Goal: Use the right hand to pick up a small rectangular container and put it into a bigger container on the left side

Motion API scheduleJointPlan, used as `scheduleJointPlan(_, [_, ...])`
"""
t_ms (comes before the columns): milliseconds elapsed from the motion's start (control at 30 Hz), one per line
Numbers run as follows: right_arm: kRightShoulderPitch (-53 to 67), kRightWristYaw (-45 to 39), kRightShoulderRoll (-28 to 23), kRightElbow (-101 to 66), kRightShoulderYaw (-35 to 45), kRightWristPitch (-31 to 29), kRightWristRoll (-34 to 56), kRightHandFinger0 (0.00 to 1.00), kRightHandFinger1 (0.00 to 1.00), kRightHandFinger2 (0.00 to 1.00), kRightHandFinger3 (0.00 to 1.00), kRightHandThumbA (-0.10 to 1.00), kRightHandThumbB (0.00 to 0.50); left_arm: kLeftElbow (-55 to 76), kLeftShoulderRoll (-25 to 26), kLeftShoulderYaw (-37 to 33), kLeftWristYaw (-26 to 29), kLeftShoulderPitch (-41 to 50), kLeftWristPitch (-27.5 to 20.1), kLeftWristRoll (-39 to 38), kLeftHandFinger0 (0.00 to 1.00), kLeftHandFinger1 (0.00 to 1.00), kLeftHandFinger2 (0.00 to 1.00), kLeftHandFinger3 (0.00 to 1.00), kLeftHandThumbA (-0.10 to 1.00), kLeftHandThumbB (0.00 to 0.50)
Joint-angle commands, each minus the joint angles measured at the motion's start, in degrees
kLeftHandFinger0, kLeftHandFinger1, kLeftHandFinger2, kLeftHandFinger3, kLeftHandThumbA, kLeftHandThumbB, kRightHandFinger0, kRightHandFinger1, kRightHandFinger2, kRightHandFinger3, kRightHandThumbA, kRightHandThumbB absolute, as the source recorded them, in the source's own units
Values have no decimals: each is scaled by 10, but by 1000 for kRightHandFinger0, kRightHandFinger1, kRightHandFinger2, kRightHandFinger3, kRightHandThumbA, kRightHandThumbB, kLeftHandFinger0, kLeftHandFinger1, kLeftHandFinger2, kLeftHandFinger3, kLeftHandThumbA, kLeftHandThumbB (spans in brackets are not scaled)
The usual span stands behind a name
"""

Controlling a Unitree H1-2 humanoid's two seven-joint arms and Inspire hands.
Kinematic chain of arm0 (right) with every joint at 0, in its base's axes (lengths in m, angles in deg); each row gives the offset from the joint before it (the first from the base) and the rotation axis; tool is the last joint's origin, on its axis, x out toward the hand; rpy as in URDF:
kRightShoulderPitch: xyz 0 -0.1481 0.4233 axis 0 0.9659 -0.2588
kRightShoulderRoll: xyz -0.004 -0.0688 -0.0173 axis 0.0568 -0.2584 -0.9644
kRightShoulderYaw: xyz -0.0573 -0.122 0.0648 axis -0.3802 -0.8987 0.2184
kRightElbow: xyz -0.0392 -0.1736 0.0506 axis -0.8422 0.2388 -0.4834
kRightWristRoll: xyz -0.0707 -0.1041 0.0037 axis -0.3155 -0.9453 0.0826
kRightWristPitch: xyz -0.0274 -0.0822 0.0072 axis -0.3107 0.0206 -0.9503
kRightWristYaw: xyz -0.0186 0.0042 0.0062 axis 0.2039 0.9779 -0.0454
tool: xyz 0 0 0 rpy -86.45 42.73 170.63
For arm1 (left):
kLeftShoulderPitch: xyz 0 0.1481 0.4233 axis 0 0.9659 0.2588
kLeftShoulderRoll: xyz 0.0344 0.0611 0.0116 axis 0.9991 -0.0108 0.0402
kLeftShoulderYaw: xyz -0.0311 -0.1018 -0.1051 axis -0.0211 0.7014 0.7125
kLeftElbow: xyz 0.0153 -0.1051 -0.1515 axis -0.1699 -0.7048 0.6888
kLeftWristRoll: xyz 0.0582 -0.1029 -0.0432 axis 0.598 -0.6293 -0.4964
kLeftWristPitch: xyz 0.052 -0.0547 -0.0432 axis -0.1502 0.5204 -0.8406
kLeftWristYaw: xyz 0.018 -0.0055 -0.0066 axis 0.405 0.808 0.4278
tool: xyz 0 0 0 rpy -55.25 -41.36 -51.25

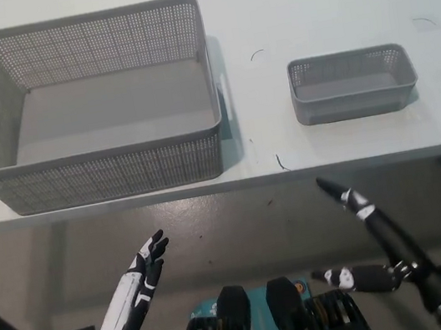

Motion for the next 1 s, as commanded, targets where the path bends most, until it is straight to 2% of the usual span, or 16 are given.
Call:
scheduleJointPlan(0, [-40,-21,-46,-124,32,61,-77,1000,1000,1000,1000,1000,213,11,9,3,-10,-16,-30,-4,1000,1000,1000,1000,1000,287])
scheduleJointPlan(33, [-57,-40,-64,-164,42,102,-98,1000,1000,1000,1000,1000,238,12,9,2,-11,-15,-28,-3,1000,1000,1000,1000,1000,287])
scheduleJointPlan(100, [-82,-62,-87,-198,51,137,-124,1000,1000,1000,1000,1000,275,10,9,1,-12,-15,-31,-3,1000,1000,1000,1000,1000,285])
scheduleJointPlan(200, [-143,-94,-125,-224,63,176,-133,1000,1000,1000,1000,1000,285,5,8,1,-10,-16,-35,-1,1000,1000,1000,1000,1000,280])
scheduleJointPlan(233, [-174,-109,-138,-220,63,198,-142,1000,1000,1000,1000,1000,310,3,9,1,-11,-17,-39,-2,1000,1000,1000,1000,1000,272])
scheduleJointPlan(267, [-190,-117,-145,-217,61,210,-149,1000,1000,1000,1000,1000,313,2,9,1,-11,-18,-40,-3,1000,1000,1000,1000,1000,270])
scheduleJointPlan(400, [-272,-162,-184,-180,41,247,-177,1000,1000,1000,1000,1000,338,0,11,1,-10,-19,-44,1,1000,1000,1000,1000,1000,266])
scheduleJointPlan(567, [-385,-262,-225,-140,-3,333,-190,1000,1000,1000,1000,1000,411,2,12,3,-9,-22,-44,2,1000,1000,1000,1000,1000,264])
scheduleJointPlan(667, [-431,-300,-238,-107,-27,355,-190,1000,1000,1000,1000,1000,413,4,12,2,-10,-21,-40,1,1000,1000,1000,1000,1000,265])
scheduleJointPlan(833, [-517,-374,-237,-25,-84,384,-214,1000,1000,1000,1000,1000,370,6,14,4,-13,-21,-36,-5,1000,1000,1000,1000,1000,273])
scheduleJointPlan(900, [-532,-378,-233,2,-96,384,-220,1000,1000,1000,1000,1000,356,6,14,4,-13,-21,-37,-6,1000,1000,1000,1000,1000,271])
scheduleJointPlan(967, [-548,-380,-232,30,-113,382,-220,1000,1000,1000,1000,1000,370,8,14,3,-14,-19,-37,-6,1000,1000,1000,1000,1000,269])
